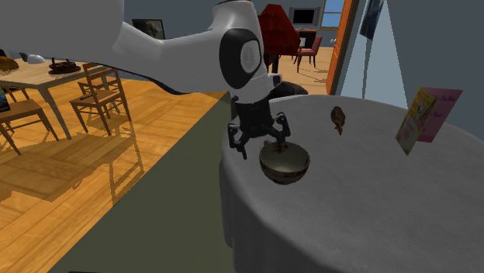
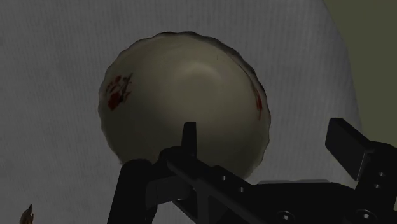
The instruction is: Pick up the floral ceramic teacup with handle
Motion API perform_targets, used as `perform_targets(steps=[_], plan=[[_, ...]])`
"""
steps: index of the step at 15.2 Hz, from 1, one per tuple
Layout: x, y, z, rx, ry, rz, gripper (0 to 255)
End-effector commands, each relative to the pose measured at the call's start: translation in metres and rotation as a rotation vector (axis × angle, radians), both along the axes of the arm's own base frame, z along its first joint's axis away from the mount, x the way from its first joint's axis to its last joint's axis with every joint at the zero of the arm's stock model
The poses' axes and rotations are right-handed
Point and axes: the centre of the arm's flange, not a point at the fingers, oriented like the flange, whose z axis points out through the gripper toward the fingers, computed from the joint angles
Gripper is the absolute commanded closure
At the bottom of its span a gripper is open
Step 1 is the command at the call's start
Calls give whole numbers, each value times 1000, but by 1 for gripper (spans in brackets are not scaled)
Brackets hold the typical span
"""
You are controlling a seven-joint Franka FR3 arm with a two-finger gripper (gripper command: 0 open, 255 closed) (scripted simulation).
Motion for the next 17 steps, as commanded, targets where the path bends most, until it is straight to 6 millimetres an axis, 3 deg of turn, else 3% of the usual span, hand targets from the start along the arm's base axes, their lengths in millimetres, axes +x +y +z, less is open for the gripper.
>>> perform_targets(steps=[1,6,8,9,17], plan=[[2,-2,-10,-2,-1,0,0],[2,-2,-40,-2,-1,0,0],[2,-2,-40,-2,-1,0,0],[2,-3,-41,-2,-1,0,255],[2,-3,-41,-2,-1,0,255]])
